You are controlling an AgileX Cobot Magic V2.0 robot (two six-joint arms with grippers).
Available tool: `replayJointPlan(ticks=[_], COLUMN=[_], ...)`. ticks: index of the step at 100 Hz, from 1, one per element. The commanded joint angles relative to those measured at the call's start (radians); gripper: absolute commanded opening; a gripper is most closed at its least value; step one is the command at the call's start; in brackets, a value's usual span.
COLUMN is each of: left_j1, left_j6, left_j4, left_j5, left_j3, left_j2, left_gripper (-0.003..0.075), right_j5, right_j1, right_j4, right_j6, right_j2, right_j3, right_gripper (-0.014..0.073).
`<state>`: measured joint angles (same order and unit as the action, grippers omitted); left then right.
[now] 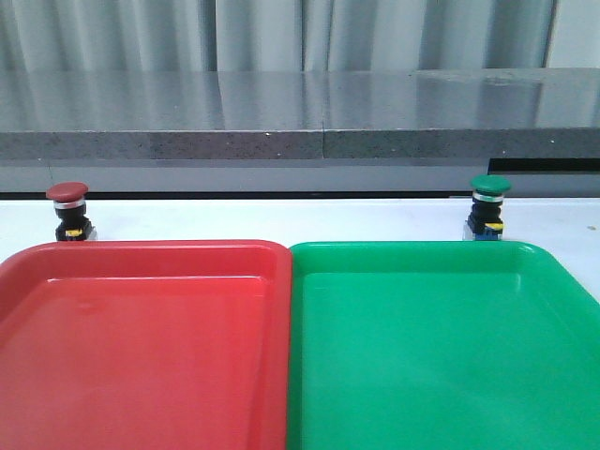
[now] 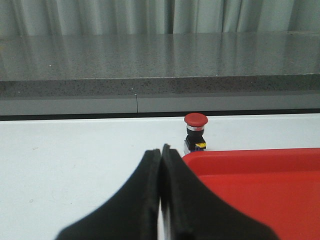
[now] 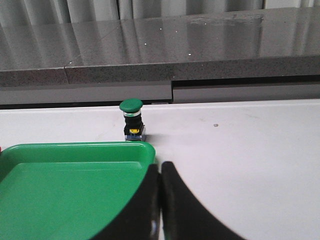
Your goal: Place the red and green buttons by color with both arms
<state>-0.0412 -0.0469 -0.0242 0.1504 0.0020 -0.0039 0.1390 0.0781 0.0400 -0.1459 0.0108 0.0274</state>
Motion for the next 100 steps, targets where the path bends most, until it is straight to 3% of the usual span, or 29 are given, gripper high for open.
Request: replayJointPlan(ticks=[1,87,100], left_j1=[0.003,0.003,0.003], left_j6=[-0.003,-0.003,-0.003], left_j4=[0.002,-0.006,-0.006], left_j5=[-0.076,-0.102,-0.03], left_j3=[0.011,0.011,-0.029], left_j2=[-0.033,-0.033,-0.016], left_gripper=[-0.002,-0.002,-0.002], right_j5=[-0.072,-0.072,-0.072], right_j1=[-0.004,-0.004,-0.004], right_j4=[0.01,0.01,0.01], right_j6=[0.004,0.004,0.004], right_j2=[0.017,0.017,0.017], right_j3=[-0.019,-0.019,-0.019], right_gripper=[-0.0064,-0.0064,-0.0064])
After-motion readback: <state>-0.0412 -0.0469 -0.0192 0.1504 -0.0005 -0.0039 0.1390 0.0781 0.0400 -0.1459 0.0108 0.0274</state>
